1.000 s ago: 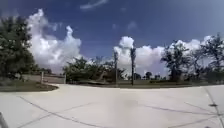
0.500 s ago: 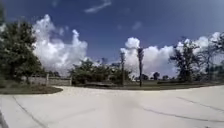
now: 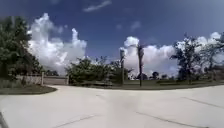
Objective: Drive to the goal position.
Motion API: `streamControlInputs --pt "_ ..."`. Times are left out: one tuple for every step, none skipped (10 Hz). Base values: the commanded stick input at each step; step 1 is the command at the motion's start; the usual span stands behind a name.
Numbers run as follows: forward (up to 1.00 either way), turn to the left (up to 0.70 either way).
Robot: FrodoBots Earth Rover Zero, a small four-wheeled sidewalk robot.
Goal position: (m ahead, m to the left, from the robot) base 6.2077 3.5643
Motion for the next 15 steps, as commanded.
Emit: streamControlInputs --pt "0.85 0.0" --pt "0.85 0.04" --pt "0.85 0.24" --pt "0.85 0.34" --pt "0.85 0.34" --pt "0.85 0.34" --pt "0.85 0.34" --pt "0.85 0.34" --pt "0.85 0.34" --pt "0.85 0.32" --pt "0.85 0.12" --pt "0.85 0.0" --pt "0.85 0.0" --pt "0.85 0.0" --pt "0.85 0.0"
